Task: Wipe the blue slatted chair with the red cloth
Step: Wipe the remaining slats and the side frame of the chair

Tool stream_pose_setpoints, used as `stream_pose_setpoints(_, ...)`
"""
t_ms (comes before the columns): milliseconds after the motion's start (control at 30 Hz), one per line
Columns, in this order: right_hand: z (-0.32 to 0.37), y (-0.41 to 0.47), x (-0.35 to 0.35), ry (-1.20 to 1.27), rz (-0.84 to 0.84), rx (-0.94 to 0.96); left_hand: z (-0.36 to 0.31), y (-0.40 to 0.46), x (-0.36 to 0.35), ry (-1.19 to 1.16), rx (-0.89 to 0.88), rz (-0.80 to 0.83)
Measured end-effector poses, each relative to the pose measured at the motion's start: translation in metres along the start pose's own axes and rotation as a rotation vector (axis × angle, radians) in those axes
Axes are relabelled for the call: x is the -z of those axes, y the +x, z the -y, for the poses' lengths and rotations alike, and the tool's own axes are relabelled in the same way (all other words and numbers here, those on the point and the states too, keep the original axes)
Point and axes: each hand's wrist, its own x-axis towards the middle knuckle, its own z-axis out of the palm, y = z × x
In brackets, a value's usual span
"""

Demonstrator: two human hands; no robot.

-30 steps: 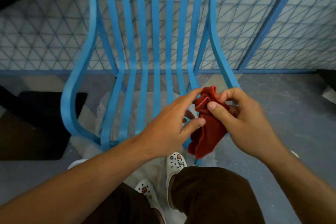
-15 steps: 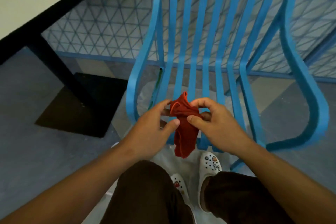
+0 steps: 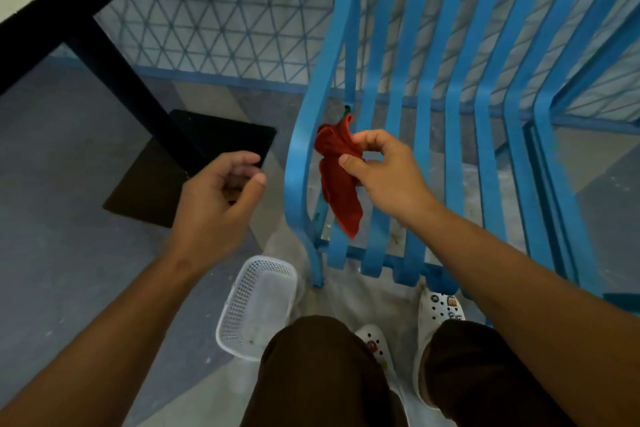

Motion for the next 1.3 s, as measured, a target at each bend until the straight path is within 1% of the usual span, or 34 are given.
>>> stream_pose_setpoints(100,-0.003,0.011,-0.009,0.025,0.004,0.002,0.005,0.017,-0.011,-0.014,-0.044,0.050)
stream_pose_setpoints(233,-0.005,0.020,-0.015,0.108,-0.020,0.016,0.008,0.030,-0.022,-0.089,-0.069,0.063)
stream_pose_setpoints(300,-0.004,0.023,-0.022,0.147,-0.005,0.020,0.010,0.039,-0.027,-0.142,-0.059,0.096)
stream_pose_setpoints(500,-0.014,0.030,-0.046,0.229,0.071,0.000,0.011,0.064,-0.038,-0.307,-0.039,0.289)
stream_pose_setpoints(667,-0.023,0.039,-0.051,0.261,0.097,-0.048,0.019,0.077,-0.043,-0.348,-0.016,0.310)
stream_pose_setpoints(867,-0.021,0.041,-0.045,0.285,0.100,-0.080,0.020,0.084,-0.046,-0.375,-0.004,0.272)
stream_pose_setpoints(1133,0.001,0.035,-0.034,0.344,0.030,-0.066,0.003,0.082,-0.034,-0.427,0.000,0.235)
stream_pose_setpoints(1233,0.006,0.031,-0.026,0.300,-0.019,-0.052,-0.007,0.075,-0.027,-0.423,-0.005,0.174)
stream_pose_setpoints(1300,0.006,0.028,-0.019,0.277,-0.035,-0.041,-0.015,0.067,-0.020,-0.362,-0.037,0.108)
